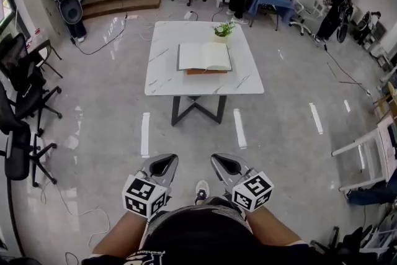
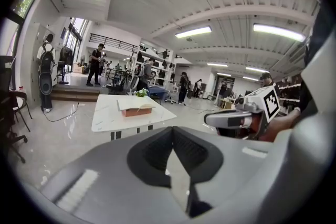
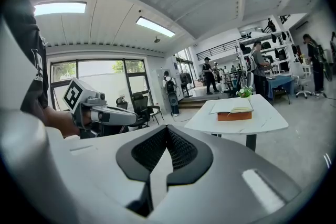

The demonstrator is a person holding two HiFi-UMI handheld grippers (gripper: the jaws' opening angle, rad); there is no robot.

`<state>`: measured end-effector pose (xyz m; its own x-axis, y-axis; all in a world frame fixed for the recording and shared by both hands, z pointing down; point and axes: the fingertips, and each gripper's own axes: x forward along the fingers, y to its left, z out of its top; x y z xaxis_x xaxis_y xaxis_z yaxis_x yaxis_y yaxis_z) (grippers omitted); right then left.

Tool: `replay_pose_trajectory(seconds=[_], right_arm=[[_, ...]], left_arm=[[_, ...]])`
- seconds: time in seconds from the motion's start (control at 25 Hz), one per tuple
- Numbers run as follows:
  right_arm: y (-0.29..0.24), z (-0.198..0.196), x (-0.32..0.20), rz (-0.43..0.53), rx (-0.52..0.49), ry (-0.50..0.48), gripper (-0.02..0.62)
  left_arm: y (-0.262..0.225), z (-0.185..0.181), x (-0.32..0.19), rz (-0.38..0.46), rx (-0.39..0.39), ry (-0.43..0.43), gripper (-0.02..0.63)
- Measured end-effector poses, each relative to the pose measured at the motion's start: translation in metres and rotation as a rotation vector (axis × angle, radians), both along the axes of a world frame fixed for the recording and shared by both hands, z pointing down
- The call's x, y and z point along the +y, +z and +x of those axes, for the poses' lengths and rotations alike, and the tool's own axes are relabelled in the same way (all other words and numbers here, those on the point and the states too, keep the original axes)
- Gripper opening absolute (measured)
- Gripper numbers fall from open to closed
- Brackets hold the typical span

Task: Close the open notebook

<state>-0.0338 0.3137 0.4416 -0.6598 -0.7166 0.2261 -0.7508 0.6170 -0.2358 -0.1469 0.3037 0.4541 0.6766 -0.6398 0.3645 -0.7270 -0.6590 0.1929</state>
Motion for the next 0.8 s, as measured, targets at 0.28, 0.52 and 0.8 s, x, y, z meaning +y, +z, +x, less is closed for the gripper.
replay_pose_trajectory(seconds=[0.28, 0.52, 0.8], right_arm=[[0.004, 0.042, -0.058, -0.006, -0.007, -0.019, 0.000], [0.002, 0.076, -0.102, -0.007, -0.020, -0.030, 0.000], [0.007, 0.099, -0.137, -0.019, -0.038, -0.045, 0.000]], left_arm=[[-0.002, 0.044, -0.059, 0.016, -0.018, -0.009, 0.057], [-0.004, 0.078, -0.100, 0.020, -0.030, -0.022, 0.057], [-0.005, 0.102, -0.136, 0.021, -0.041, -0.039, 0.057]])
